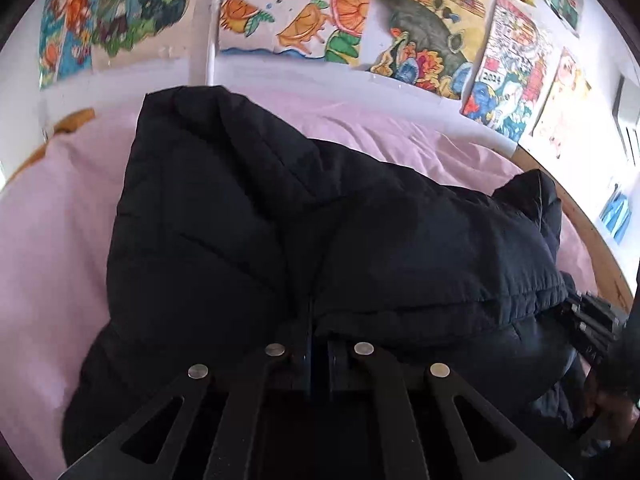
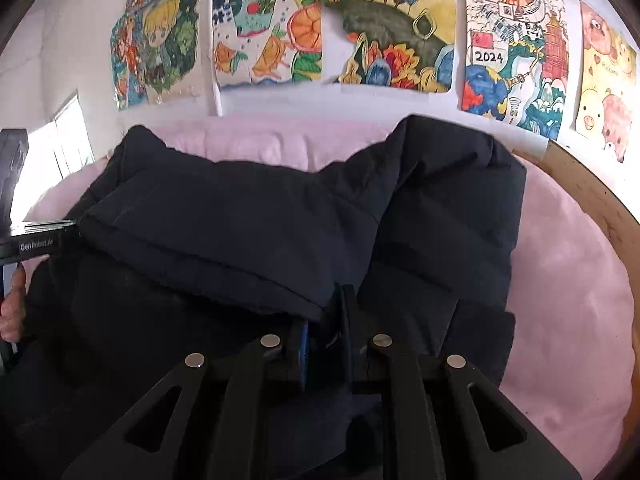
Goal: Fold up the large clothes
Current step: 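Fold the hem up toward the collar with both tools, then open both tools to release the folded hem onto the jacket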
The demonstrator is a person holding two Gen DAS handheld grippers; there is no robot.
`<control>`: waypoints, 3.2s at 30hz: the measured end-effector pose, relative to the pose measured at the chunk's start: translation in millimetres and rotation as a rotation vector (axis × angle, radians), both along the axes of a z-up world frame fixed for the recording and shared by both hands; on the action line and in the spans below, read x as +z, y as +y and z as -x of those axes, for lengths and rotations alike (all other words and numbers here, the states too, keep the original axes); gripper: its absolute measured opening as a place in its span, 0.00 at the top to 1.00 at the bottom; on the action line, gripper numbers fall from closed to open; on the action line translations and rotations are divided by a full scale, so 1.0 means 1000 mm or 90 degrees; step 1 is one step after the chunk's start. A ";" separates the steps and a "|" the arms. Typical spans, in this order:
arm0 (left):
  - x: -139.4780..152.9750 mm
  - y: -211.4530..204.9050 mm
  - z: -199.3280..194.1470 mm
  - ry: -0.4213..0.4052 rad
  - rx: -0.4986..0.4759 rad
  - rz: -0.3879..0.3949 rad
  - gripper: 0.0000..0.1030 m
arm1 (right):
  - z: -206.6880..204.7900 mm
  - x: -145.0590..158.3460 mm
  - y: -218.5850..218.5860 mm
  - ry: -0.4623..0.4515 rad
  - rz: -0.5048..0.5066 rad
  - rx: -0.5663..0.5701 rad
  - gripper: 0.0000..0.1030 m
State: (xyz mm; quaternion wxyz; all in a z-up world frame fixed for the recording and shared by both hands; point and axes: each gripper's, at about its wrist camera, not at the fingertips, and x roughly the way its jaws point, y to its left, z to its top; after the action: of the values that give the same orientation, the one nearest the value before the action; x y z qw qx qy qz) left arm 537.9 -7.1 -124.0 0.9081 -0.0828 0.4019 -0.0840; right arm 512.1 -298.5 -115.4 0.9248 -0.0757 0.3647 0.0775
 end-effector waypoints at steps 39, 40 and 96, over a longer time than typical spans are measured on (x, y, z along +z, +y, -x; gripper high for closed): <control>0.047 -0.038 -0.012 -0.050 -0.086 -0.029 0.50 | -0.006 -0.011 0.043 -0.016 0.033 0.032 0.70; 0.036 -0.044 -0.020 -0.038 -0.087 -0.052 0.50 | -0.005 -0.012 0.042 -0.019 0.030 0.032 0.70; 0.016 -0.007 0.014 0.003 -0.024 -0.008 0.04 | 0.009 0.002 -0.025 0.016 -0.120 0.006 0.14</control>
State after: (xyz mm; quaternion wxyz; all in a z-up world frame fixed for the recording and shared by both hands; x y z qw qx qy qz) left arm 523.9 -14.0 -108.1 0.9060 -0.0700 0.4058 -0.0981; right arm 503.1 -323.3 -113.9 0.9228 0.0106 0.3671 0.1167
